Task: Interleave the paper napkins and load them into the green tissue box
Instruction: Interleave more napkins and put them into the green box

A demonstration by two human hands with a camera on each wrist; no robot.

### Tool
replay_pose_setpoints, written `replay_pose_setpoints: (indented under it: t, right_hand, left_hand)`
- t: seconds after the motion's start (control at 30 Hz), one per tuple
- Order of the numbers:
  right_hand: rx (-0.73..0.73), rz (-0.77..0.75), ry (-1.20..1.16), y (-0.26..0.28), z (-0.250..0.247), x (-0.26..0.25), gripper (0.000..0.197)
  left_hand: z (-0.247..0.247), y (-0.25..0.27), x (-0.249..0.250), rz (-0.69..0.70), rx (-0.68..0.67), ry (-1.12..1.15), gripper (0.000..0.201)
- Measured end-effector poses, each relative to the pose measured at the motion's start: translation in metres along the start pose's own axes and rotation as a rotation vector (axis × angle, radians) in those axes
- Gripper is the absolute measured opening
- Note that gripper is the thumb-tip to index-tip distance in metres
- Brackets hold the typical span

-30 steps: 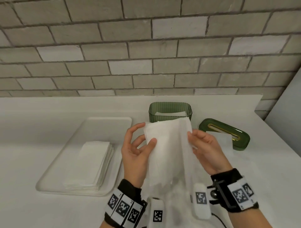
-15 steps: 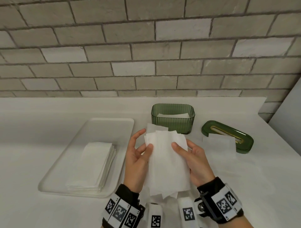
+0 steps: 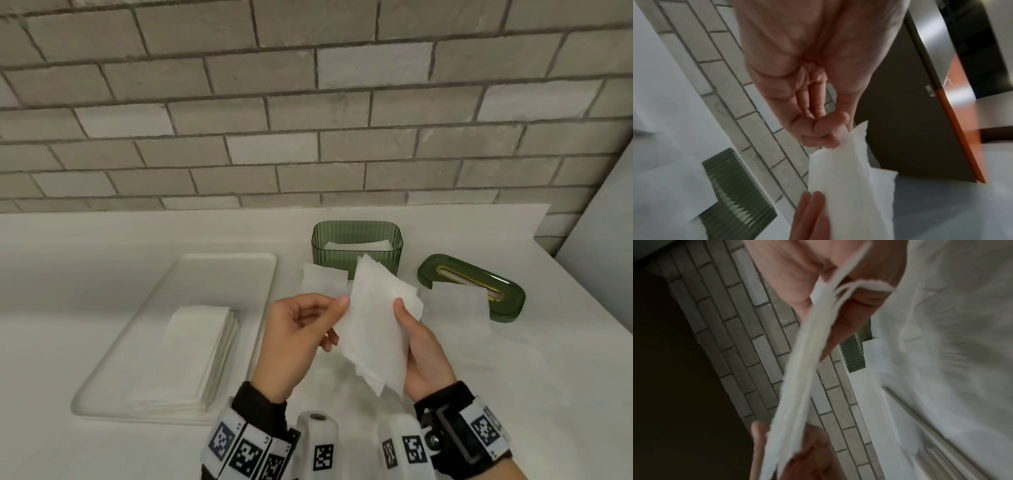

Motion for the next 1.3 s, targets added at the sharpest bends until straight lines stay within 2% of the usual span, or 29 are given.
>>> replay_pose_setpoints:
  t: [0.1,0.23,0.3,0.37,0.53,0.63,0.73,0.9,0.97,1.03,1.1,1.2,1.3]
  right_hand:
    - [-0.088,0.034,-0.099,0.004,0.007,0.004,0.054]
    - [-0.174,0.064,-0.224,0.014,0.015,0.011,0.055]
    - [-0.198,0.093,-0.264,0.017,0.016,0.018,0.052]
    - [-0.197,0.110,-0.295,0.020,0.019,0.021,0.046]
    - [-0.163,0.165,-0.314,0.020,0.018,0.023,0.037]
    - [-0.121,0.173,-0.284,0.018,0.014,0.024,0.039]
    - [-0.101,0.197,-0.271,0.016,0.013,0.027,0.039]
    - [-0.085,0.201,-0.246,0.015,0.017,0.035,0.039]
    - [-0.090,0.207,-0.266,0.017,0.019,0.034,0.041]
    - [-0.099,0.197,-0.301,0.018,0.019,0.029,0.053]
    - [-0.117,0.183,-0.321,0.018,0.017,0.023,0.066]
    - [-0.118,0.155,-0.349,0.014,0.011,0.018,0.076]
    - [-0.138,0.163,-0.284,0.011,0.008,0.019,0.080]
  left_hand:
    - [0.011,-0.005,0.018,0.063,-0.053,-0.159,0.010]
    - [0.030,-0.019,0.063,0.283,-0.121,-0.565,0.016]
    - [0.038,-0.022,0.086,0.337,-0.161,-0.743,0.019]
    - [0.039,-0.024,0.106,0.359,-0.180,-0.813,0.021]
    - [0.015,-0.026,0.141,0.364,-0.076,-0.765,0.023]
    - [0.000,-0.028,0.147,0.323,-0.080,-0.621,0.017]
    - [-0.005,-0.029,0.148,0.341,-0.072,-0.425,0.012]
    - [0.006,-0.033,0.120,0.291,-0.108,-0.069,0.005]
    - [0.009,-0.036,0.099,0.243,-0.073,0.026,0.007]
    - [0.008,-0.034,0.078,0.235,-0.013,-0.009,0.012]
    - [0.008,-0.027,0.056,0.226,0.009,-0.179,0.022]
    - [0.008,-0.016,0.026,0.115,0.002,-0.385,0.035]
    - [0.005,-0.006,0.010,0.021,-0.036,-0.469,0.032]
Point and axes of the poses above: each hand's wrist, its own y-axis away from the middle knuckle, its own z-axis out of the palm, x = y × z, the point moved 5 cm from there along -y, towards the middle knuckle, and after that the axes turned 1 degree about z, right-handed, at the moved point
